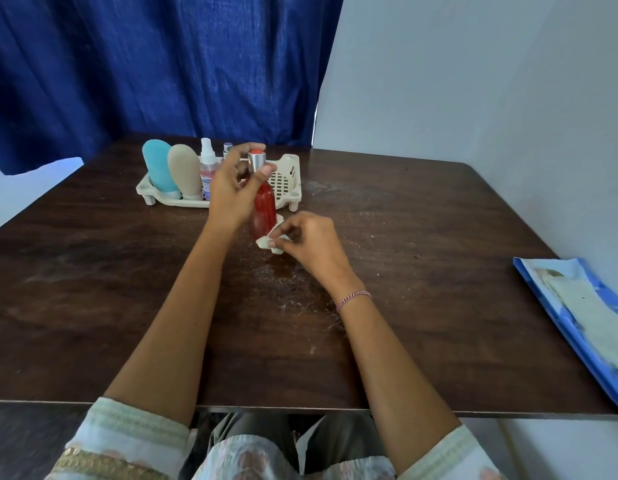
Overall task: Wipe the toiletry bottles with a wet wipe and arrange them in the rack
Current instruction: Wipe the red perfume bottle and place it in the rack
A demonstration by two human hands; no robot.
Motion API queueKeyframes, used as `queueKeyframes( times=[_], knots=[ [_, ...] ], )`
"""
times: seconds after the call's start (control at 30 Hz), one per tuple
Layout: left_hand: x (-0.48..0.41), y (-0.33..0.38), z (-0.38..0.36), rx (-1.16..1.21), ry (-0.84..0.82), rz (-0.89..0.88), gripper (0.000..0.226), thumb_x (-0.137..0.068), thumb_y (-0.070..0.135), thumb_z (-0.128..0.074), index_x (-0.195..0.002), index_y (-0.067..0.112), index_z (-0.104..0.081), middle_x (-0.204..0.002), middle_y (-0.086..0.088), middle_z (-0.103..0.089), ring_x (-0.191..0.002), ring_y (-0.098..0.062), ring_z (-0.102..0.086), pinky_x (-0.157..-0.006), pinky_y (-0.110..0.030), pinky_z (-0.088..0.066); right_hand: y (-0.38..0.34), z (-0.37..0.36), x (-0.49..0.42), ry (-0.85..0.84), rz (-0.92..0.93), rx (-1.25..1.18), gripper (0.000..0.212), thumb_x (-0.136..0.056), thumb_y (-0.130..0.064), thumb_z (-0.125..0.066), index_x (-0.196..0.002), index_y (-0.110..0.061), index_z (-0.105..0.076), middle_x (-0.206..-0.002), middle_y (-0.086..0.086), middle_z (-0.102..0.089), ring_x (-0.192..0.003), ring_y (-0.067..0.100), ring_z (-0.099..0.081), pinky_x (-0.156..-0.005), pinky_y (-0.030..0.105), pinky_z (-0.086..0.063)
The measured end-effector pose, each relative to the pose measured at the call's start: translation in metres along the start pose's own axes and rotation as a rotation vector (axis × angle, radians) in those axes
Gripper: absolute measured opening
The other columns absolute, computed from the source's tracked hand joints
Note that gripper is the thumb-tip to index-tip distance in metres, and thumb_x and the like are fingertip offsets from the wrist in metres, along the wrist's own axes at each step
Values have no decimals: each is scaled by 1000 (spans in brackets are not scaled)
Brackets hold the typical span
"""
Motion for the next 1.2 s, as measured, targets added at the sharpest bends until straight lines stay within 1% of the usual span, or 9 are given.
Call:
queueKeyframes(
  times=[0.13, 0.23, 0.4, 0.5, 0.6, 0.7, 0.9, 1.03, 1.2],
  knots=[
    [0, -3, 10, 84, 54, 58, 30, -93, 17, -59, -122, 20, -53, -109, -6, -69, -107, -11, -63, -88, -26, -50, -3, -7, 0, -45, 20, 52, 14, -73, -16, -79, -86, -16, -75, -94, 2, -66, -73, 2, -50, -69, 13, -39],
    [-1, -8, 18, 137, 103, 101, 31, -90, 20, -62, -121, 21, -55, -107, -7, -68, -102, -14, -65, -79, -25, -55, -17, 8, 1, 77, 108, -45, 13, -73, -12, -78, -86, -10, -74, -92, 0, -65, -75, -1, -52, -71, 6, -42],
    [-1, -8, 23, 143, 163, 123, 33, -86, 20, -68, -118, 20, -59, -96, 1, -69, -92, -10, -67, -74, -22, -56, -28, 19, 4, 170, 187, -43, 13, -78, -11, -74, -91, -8, -72, -100, 4, -63, -102, 13, -59, -86, 25, -53],
    [-1, -10, 27, 119, 207, 140, 31, -85, 20, -70, -114, 24, -61, -100, 2, -68, -94, -10, -67, -76, -26, -58, -33, 18, 7, 211, 229, 29, 14, -82, -12, -71, -95, -6, -70, -102, 5, -61, -105, 17, -58, -86, 32, -54],
    [0, -8, 29, 60, 215, 116, 32, -85, 21, -70, -115, 25, -61, -110, -3, -68, -94, -9, -67, -69, -16, -56, -45, 20, 10, 313, 291, 80, 17, -85, -11, -67, -101, -4, -67, -104, 5, -58, -105, 18, -57, -89, 33, -53],
    [-1, -4, 28, 25, 201, 88, 32, -86, 22, -69, -117, 24, -60, -111, -5, -68, -96, -12, -67, -66, -14, -55, -45, 19, 8, 335, 269, 12, 16, -87, -11, -65, -102, -7, -66, -107, 4, -59, -109, 16, -56, -92, 31, -52],
    [3, -15, 27, 200, 223, 191, 37, -87, 18, -67, -123, 16, -59, -94, 7, -67, -86, -5, -67, -64, -13, -53, -8, 18, -1, 186, 71, -263, 15, -79, -11, -73, -94, -13, -71, -104, -1, -65, -99, 11, -61, -85, 30, -55],
    [5, -19, 23, 344, 157, 205, 32, -91, 13, -61, -123, 15, -58, -102, -1, -70, -89, -7, -68, -70, -16, -53, -14, 17, 2, 178, 96, -366, 18, -80, -10, -73, -97, -13, -71, -105, -2, -65, -103, 9, -60, -81, 27, -56],
    [3, -16, 1, 547, -47, 210, 35, -96, 8, -51, -131, 9, -52, -96, -2, -69, -83, -8, -66, -77, -24, -55, -30, 27, 6, 275, 227, -431, 19, -83, -11, -70, -102, -10, -71, -105, -1, -65, -108, 11, -59, -82, 40, -56]
  ],
)
Point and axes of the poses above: each hand's wrist, its own x-axis away from the middle knuckle, its own z-axis out of the back of the hand, y = z × x, the point moved 10 cm from there along -x, towards the middle knuckle
